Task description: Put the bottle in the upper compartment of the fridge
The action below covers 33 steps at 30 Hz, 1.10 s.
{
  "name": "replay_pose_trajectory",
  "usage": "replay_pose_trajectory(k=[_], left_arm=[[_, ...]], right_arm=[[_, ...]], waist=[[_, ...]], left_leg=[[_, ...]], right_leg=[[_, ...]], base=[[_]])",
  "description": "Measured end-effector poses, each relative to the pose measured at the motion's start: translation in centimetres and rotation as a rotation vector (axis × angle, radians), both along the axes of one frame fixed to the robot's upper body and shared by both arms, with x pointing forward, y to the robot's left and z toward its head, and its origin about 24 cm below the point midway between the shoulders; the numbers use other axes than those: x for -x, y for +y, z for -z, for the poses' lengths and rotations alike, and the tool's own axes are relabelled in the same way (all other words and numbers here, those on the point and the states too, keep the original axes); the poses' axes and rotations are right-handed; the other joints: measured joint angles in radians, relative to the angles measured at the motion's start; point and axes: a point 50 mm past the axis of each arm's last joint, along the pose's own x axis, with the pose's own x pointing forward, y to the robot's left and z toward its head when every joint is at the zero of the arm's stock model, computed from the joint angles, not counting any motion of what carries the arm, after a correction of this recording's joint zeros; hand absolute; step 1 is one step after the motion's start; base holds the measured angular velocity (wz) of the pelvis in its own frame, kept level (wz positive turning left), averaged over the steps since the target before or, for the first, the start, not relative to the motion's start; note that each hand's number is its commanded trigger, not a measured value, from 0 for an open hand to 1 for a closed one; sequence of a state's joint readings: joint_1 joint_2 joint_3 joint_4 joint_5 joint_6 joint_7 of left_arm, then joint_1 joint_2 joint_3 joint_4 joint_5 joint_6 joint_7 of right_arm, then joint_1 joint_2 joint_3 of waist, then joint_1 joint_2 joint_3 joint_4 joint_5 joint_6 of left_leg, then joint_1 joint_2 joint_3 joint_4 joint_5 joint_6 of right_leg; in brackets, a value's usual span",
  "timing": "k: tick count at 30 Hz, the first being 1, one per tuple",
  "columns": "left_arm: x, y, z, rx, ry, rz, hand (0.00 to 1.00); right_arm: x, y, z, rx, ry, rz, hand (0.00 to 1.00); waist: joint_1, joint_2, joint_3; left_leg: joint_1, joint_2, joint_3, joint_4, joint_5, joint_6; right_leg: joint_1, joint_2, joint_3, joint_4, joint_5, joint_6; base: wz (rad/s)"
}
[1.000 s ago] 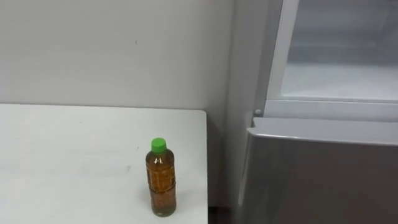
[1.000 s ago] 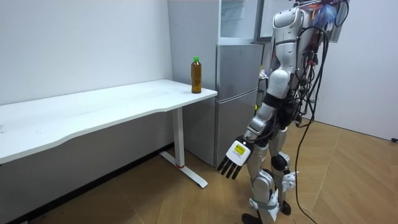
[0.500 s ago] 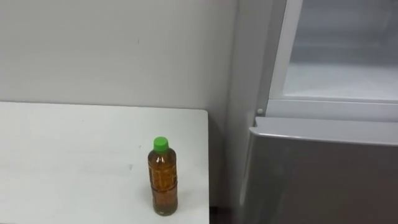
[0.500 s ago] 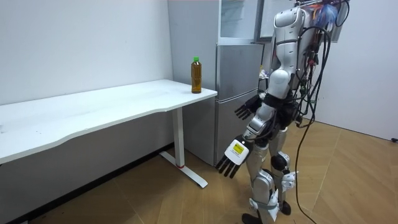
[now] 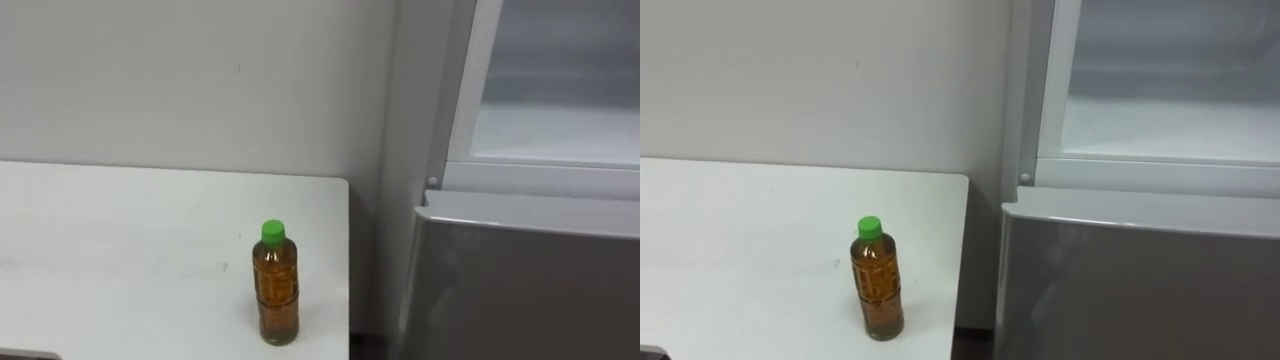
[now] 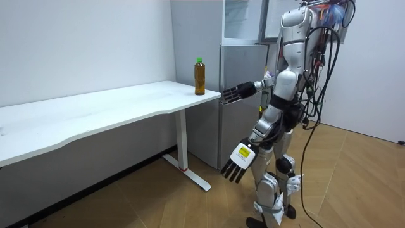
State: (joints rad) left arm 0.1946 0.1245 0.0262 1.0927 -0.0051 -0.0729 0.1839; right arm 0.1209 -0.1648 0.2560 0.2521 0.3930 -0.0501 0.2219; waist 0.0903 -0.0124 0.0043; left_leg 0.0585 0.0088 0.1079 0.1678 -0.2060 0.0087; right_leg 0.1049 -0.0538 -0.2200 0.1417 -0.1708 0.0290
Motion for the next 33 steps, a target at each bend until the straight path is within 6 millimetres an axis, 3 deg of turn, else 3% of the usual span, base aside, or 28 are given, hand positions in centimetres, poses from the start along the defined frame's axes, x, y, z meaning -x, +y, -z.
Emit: replay_pose_trajectory(k=[13, 19, 25, 33], left_arm=[[0.6, -0.1, 0.1, 0.000, 0.037, 0.066, 0.00], [1.1, 0.2, 0.1, -0.018, 0.063, 0.091, 0.00], [2.1, 0.8, 0.2, -0.043, 0.131, 0.143, 0.00], [3.0, 0.6, 0.4, -0.026, 0.205, 0.201, 0.00]], right_arm=[[-2.0, 1.0, -4.3, -0.033, -0.184, -0.006, 0.00], [-2.3, 1.5, -6.2, -0.052, -0.265, -0.025, 0.00], [-3.3, 1.8, -9.4, -0.080, -0.398, -0.038, 0.00], [-4.1, 2.0, -10.5, -0.108, -0.436, -0.045, 0.00]], waist=[[0.002, -0.005, -0.0020], [0.011, -0.015, -0.0004], [0.017, -0.024, 0.0035], [0.022, -0.029, 0.0033]], left_leg=[[0.003, 0.001, 0.000, -0.001, 0.000, 0.000], [0.006, 0.003, 0.016, 0.000, 0.000, 0.000], [0.005, 0.005, 0.024, 0.002, 0.000, 0.000], [0.003, 0.005, 0.021, 0.004, 0.000, 0.000]], right_leg=[[-0.003, -0.001, -0.002, 0.009, 0.000, 0.000], [-0.007, 0.001, 0.016, 0.011, 0.000, 0.000], [-0.010, 0.002, 0.023, 0.011, 0.001, -0.001], [-0.008, 0.002, 0.021, 0.011, 0.001, -0.001]], base=[[0.00], [-0.07], [-0.04], [0.00]])
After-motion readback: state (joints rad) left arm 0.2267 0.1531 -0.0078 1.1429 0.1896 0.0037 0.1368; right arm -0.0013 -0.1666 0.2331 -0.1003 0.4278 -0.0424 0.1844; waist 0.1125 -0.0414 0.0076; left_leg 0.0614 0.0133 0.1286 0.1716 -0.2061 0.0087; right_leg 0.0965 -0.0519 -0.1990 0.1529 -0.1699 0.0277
